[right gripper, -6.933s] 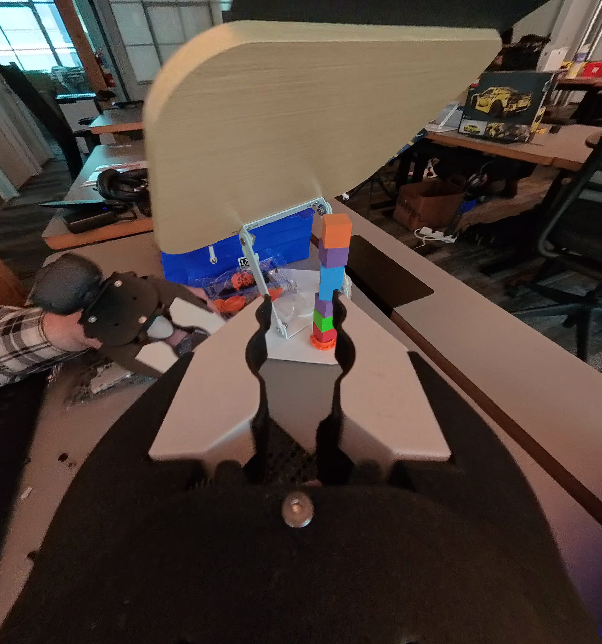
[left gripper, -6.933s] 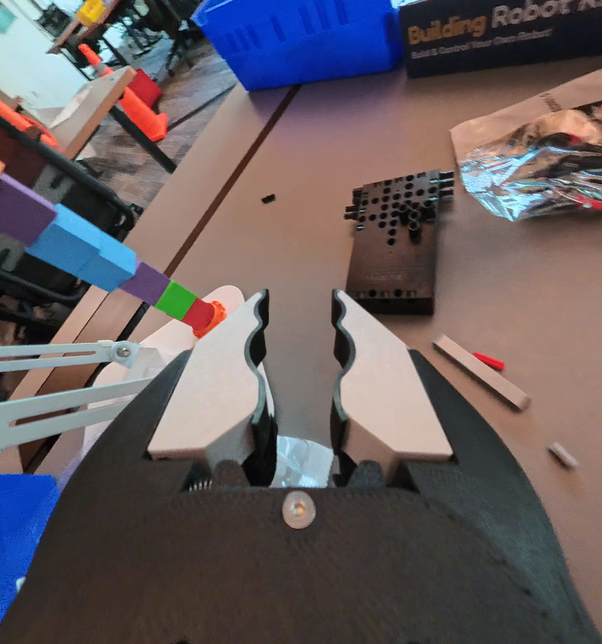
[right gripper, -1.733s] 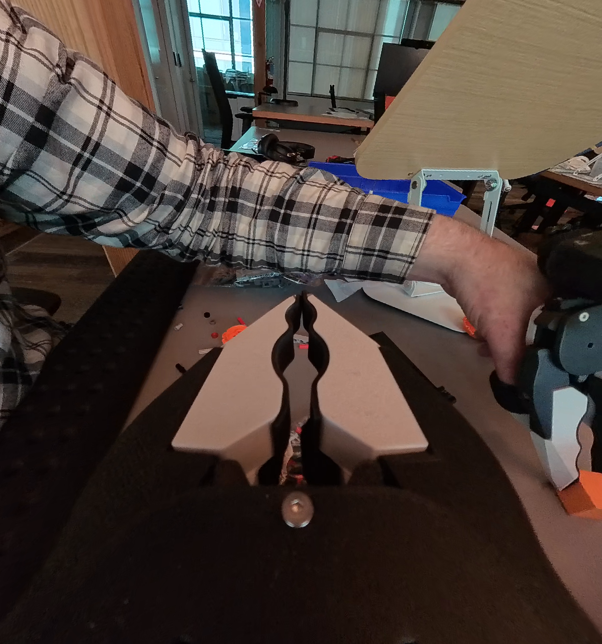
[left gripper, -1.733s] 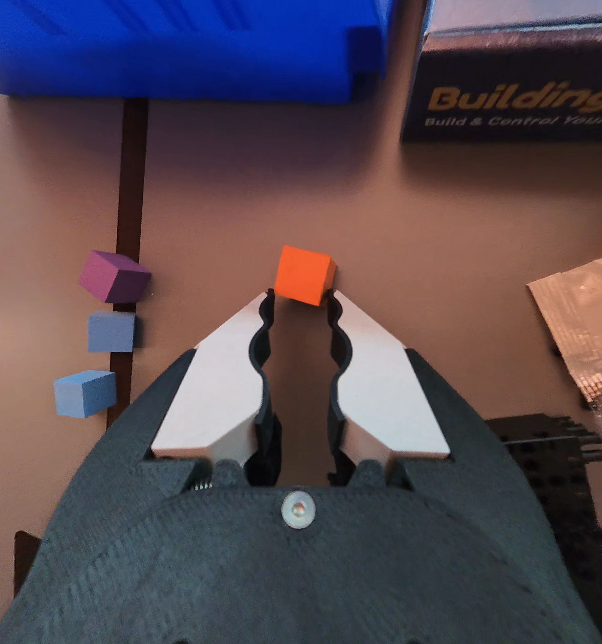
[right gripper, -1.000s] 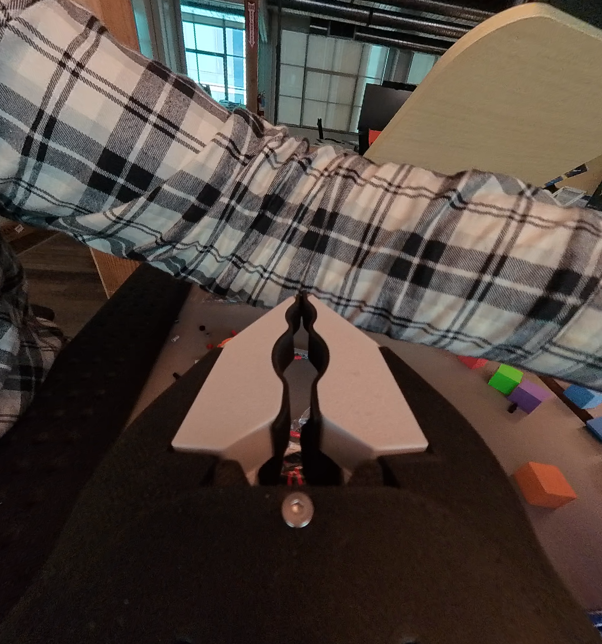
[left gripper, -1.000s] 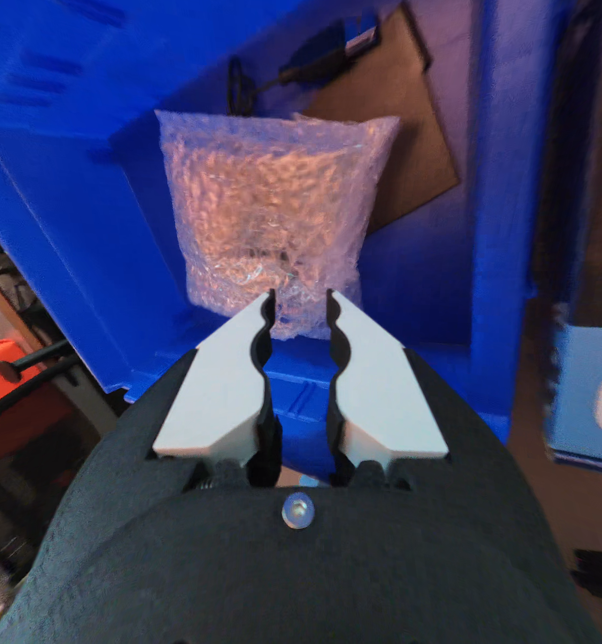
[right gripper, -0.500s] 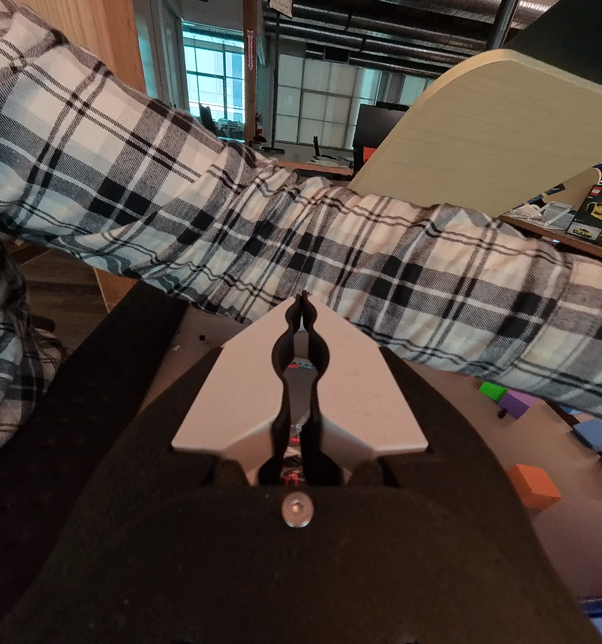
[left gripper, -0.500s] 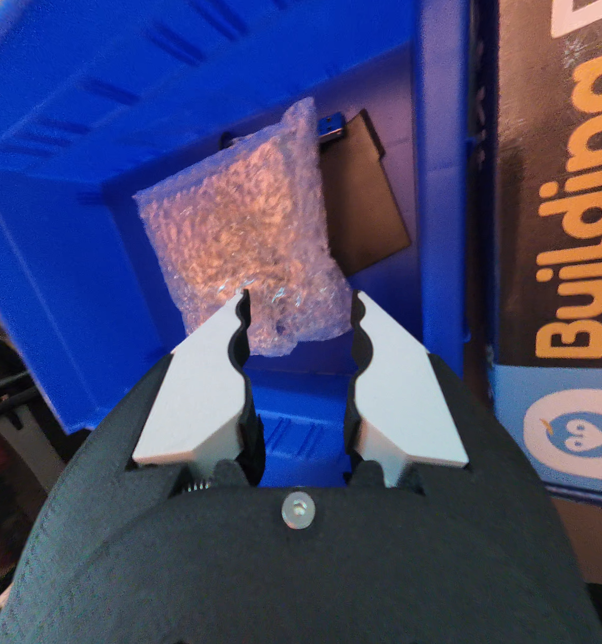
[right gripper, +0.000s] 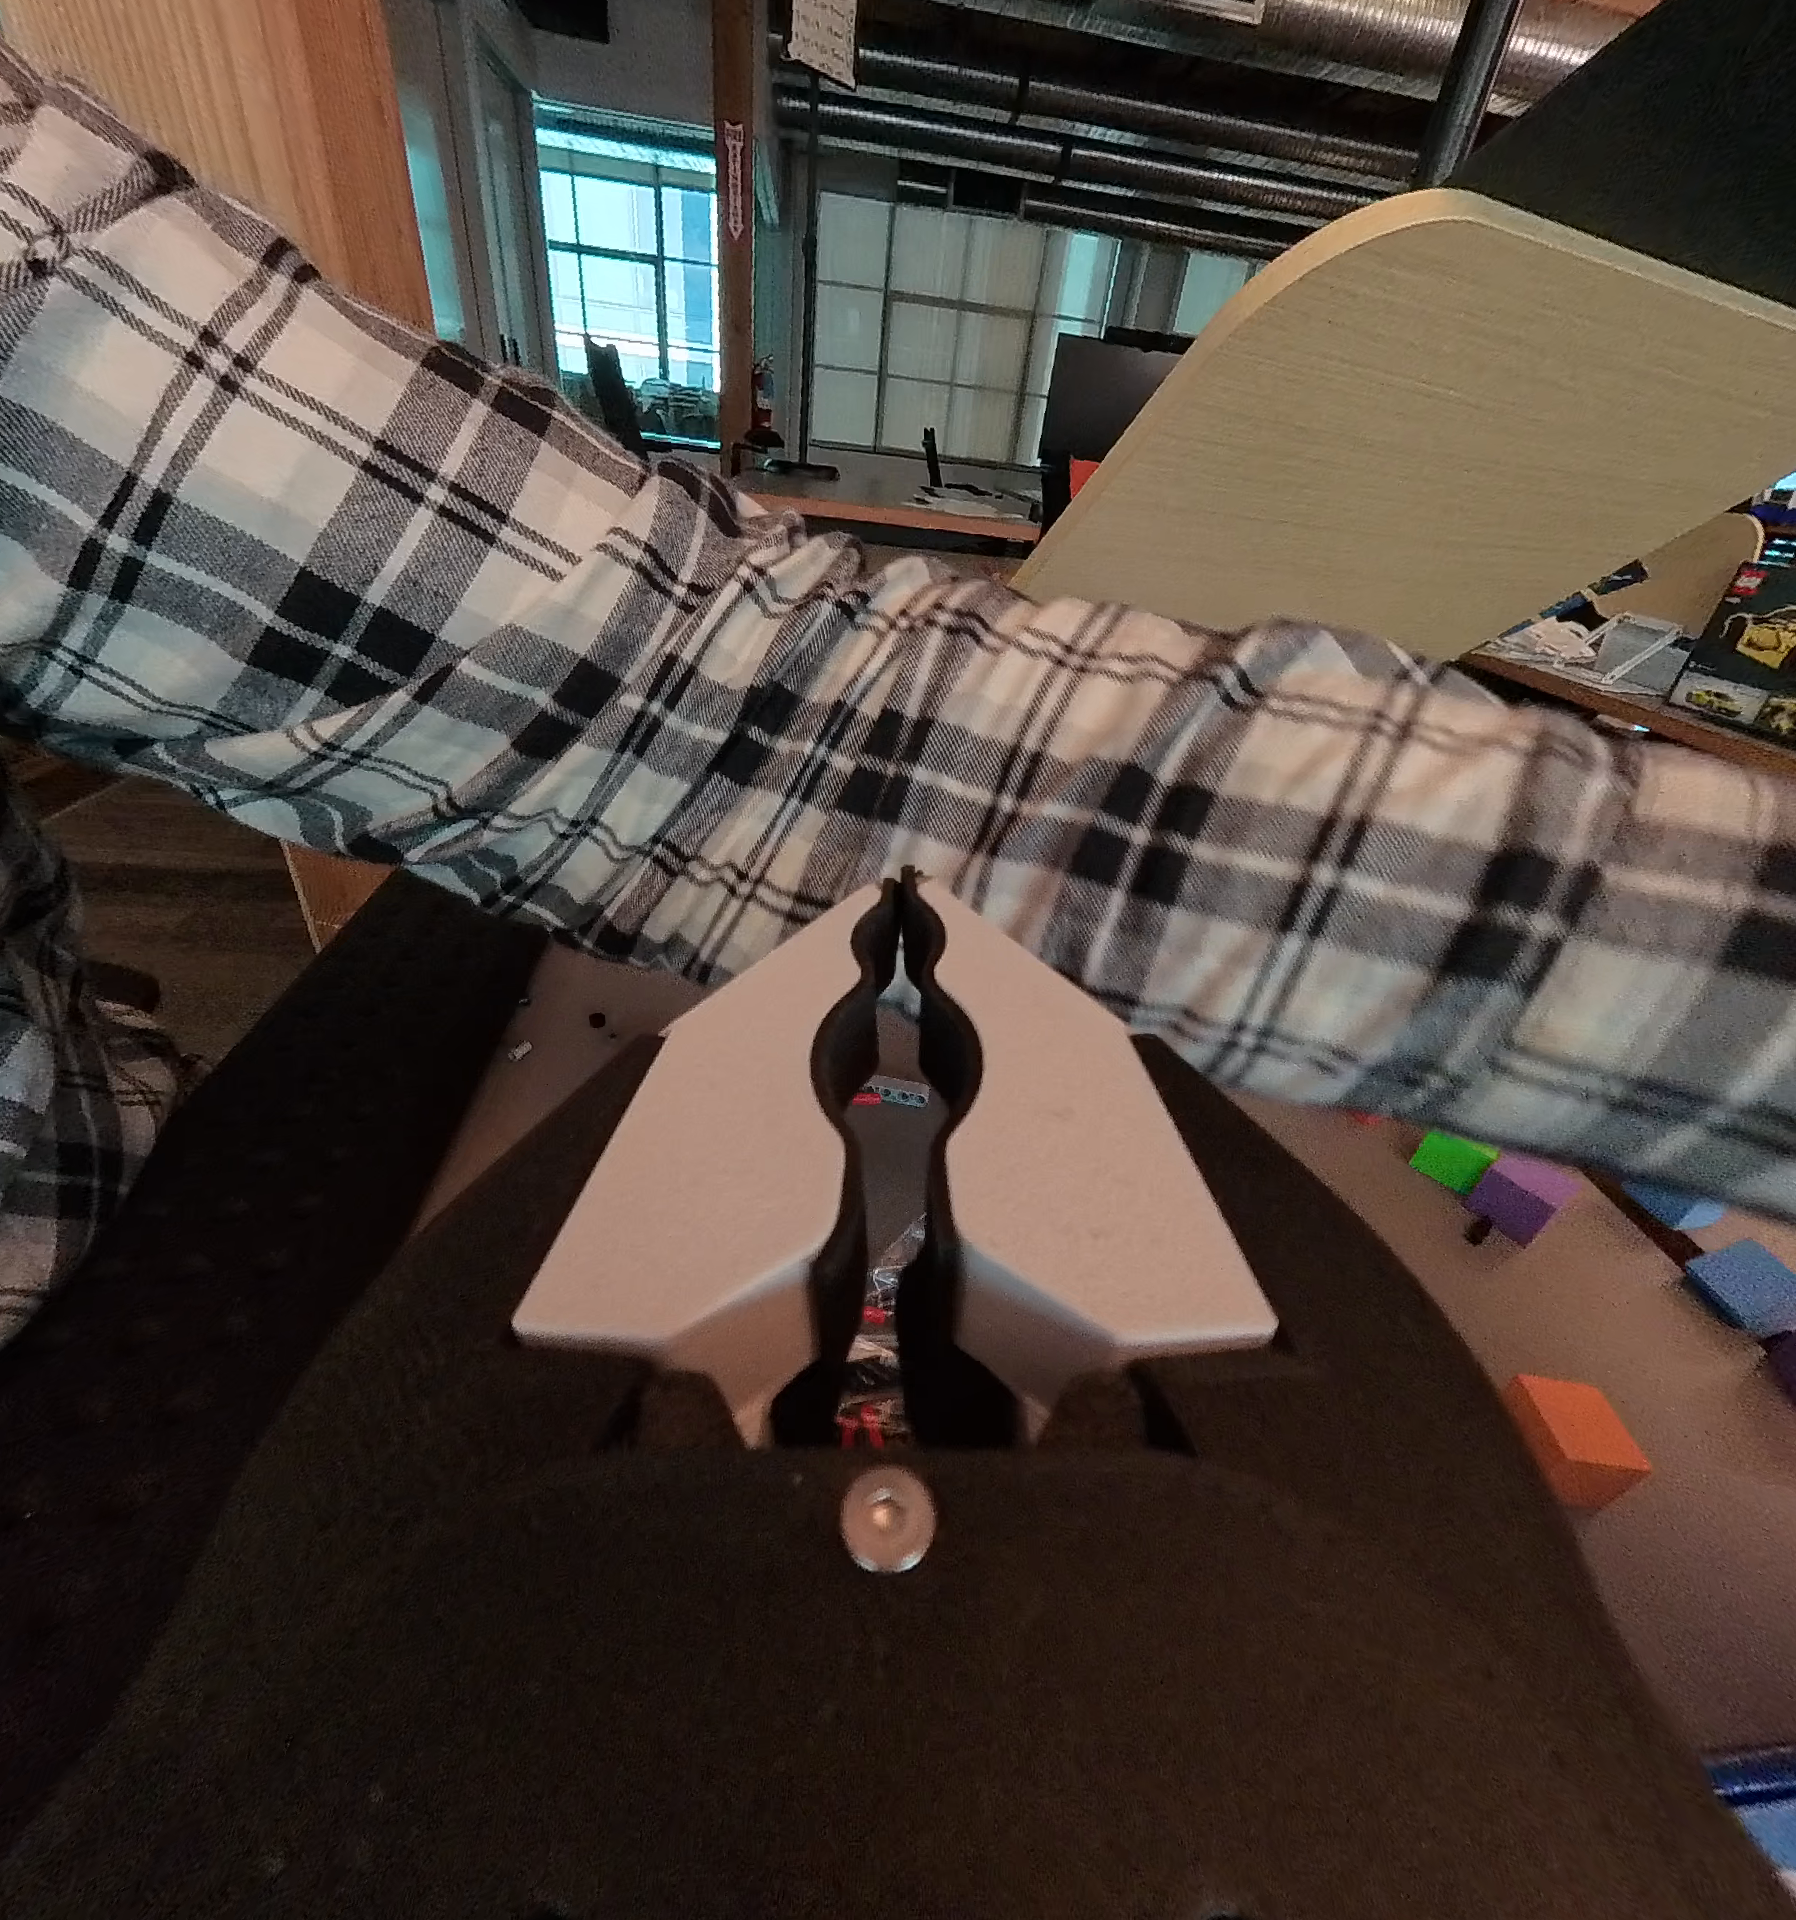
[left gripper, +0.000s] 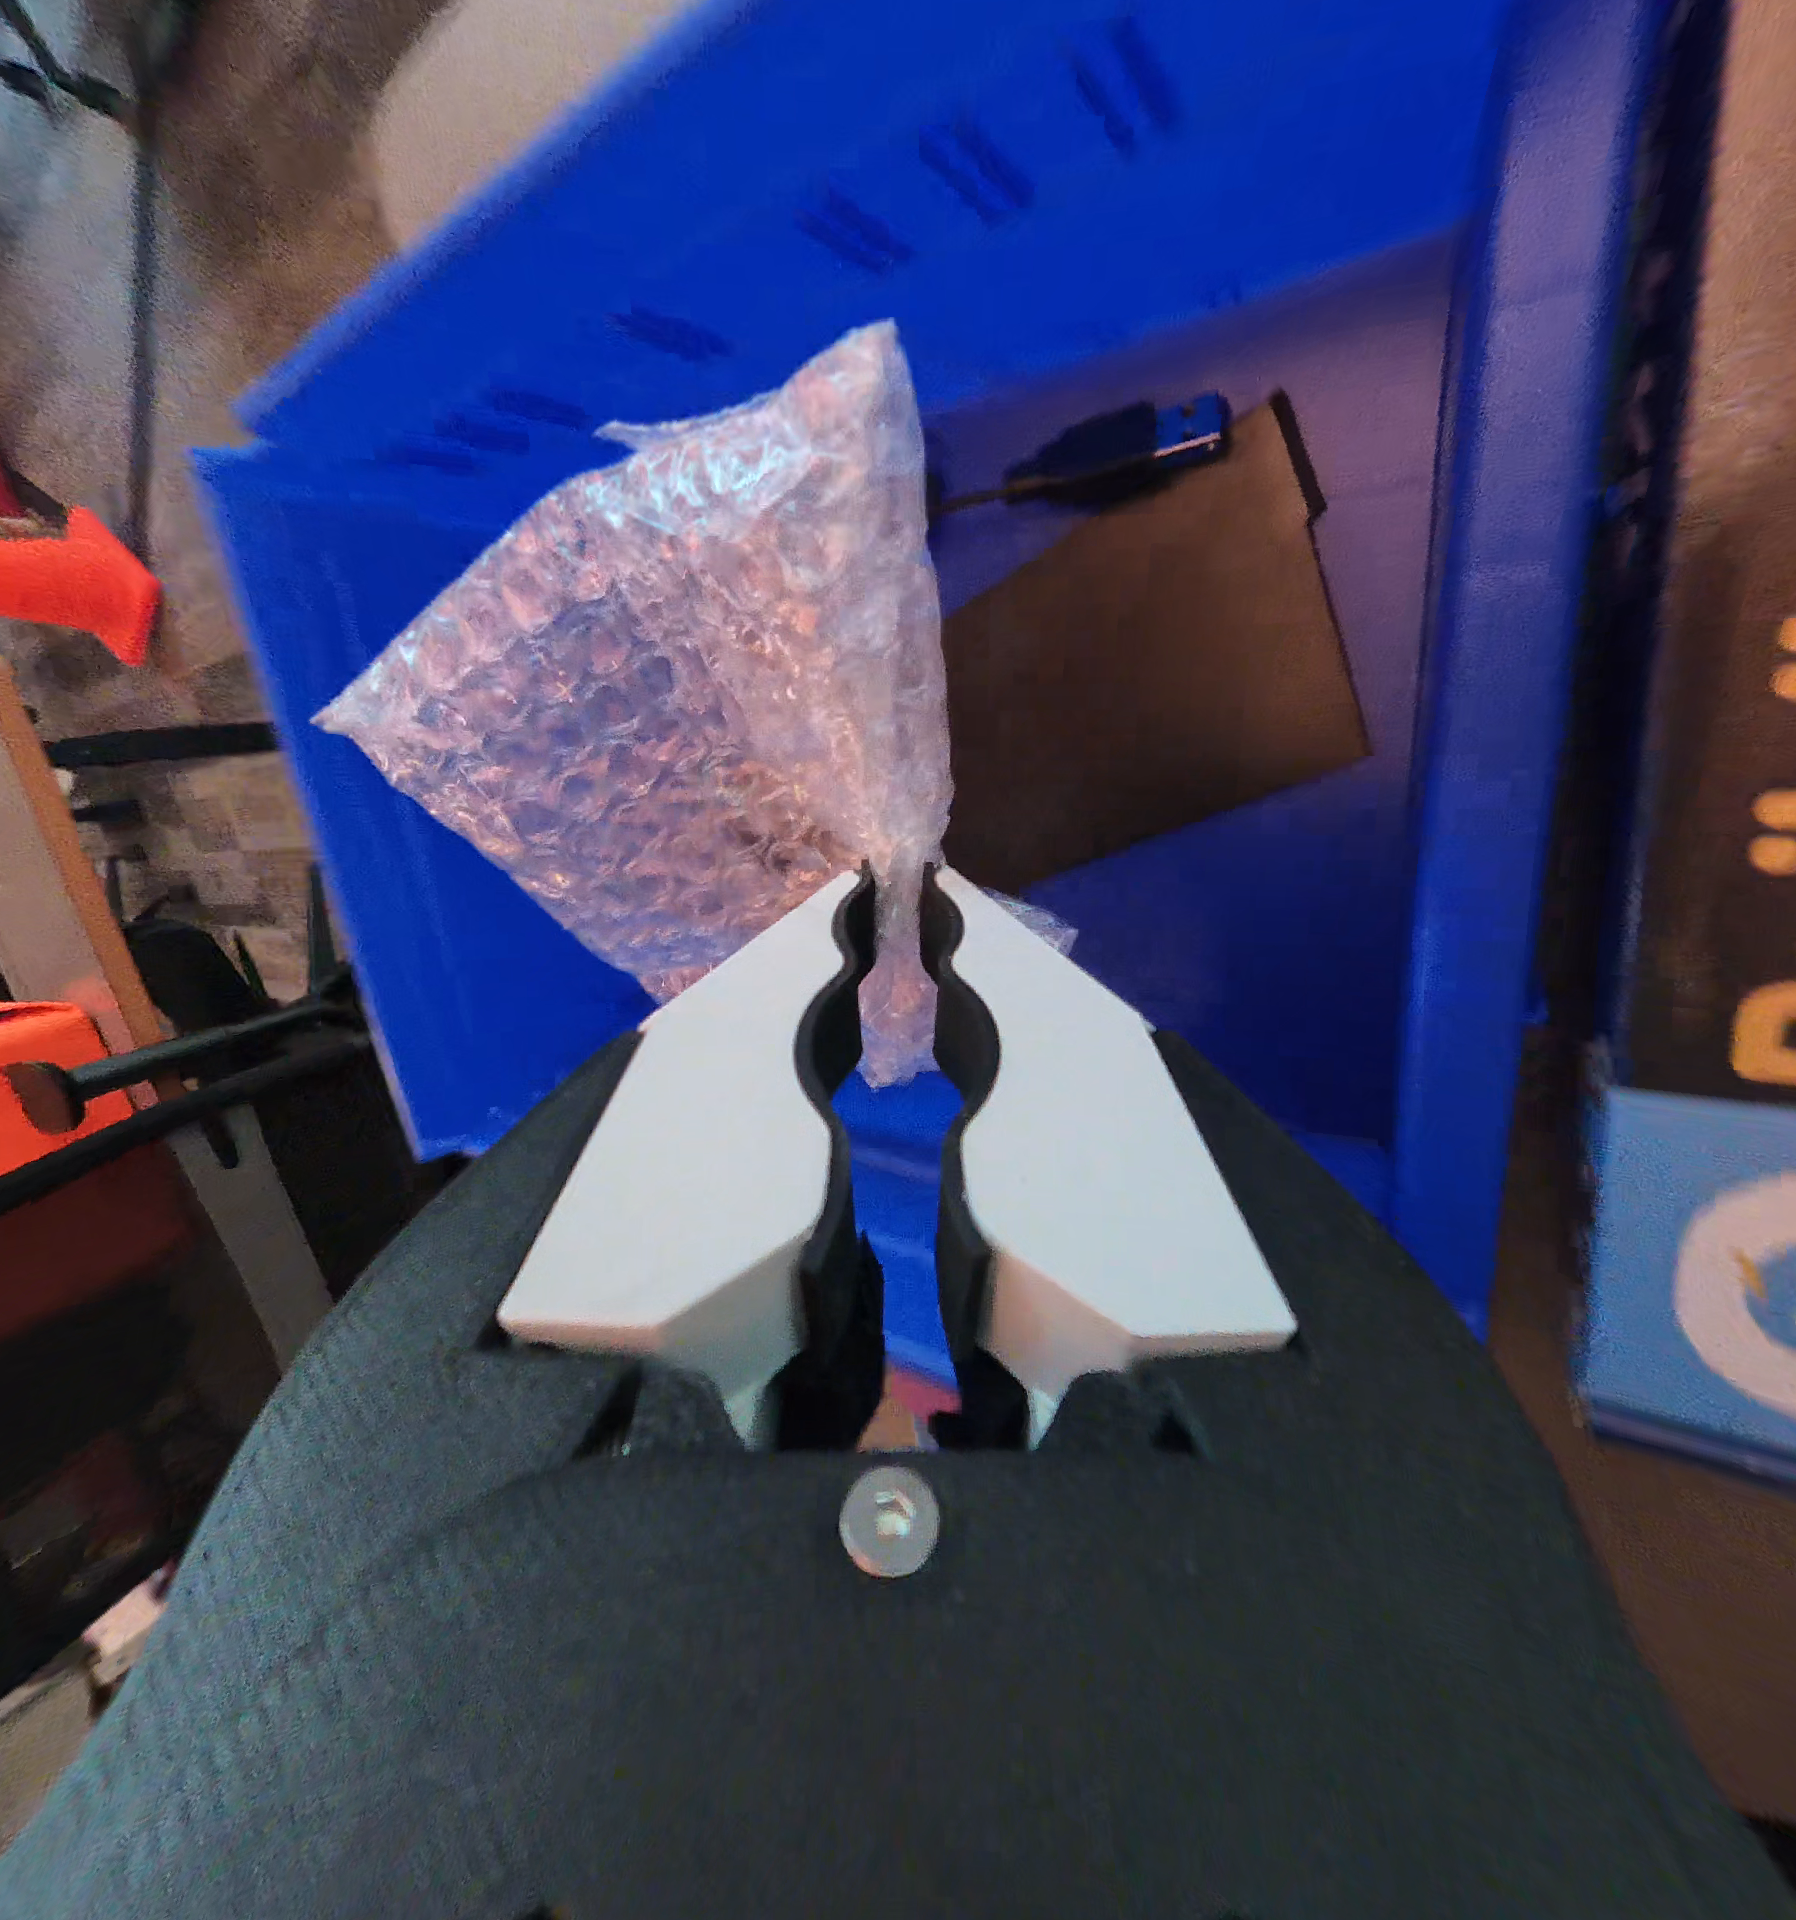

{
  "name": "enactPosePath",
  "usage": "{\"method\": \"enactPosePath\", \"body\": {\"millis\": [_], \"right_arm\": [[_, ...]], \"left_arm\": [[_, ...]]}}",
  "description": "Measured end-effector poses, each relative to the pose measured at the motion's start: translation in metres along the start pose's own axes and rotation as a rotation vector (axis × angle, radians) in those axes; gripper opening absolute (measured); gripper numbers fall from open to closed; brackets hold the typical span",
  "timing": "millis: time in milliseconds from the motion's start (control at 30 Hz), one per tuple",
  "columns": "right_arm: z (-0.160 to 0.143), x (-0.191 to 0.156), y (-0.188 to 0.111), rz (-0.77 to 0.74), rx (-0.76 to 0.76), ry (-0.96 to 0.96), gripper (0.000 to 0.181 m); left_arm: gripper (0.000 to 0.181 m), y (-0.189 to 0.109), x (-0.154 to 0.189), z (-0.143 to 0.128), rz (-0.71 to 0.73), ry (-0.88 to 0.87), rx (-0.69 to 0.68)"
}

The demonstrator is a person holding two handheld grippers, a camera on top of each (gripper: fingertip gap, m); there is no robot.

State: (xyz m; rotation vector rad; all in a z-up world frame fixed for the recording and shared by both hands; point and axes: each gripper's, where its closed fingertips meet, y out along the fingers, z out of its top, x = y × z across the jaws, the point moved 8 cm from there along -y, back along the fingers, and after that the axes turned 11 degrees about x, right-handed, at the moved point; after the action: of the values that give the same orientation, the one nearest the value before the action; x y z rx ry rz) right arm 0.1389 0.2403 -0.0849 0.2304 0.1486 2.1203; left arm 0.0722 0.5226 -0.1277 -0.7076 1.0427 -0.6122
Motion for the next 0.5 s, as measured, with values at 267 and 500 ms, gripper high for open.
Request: {"method": "enactPosePath", "body": {"millis": [267, 500], "right_arm": [[-0.003, 0.000, 0.002, -0.002, -0.020, -0.007, 0.000], [0.005, 0.011, -0.014, -0.049, 0.035, 0.010, 0.000]], "left_arm": [[0.006, -0.132, 0.010, -0.043, 0.078, -0.037, 0.016], [0.006, -0.184, 0.089, -0.137, 0.009, -0.076, -0.208]]}}
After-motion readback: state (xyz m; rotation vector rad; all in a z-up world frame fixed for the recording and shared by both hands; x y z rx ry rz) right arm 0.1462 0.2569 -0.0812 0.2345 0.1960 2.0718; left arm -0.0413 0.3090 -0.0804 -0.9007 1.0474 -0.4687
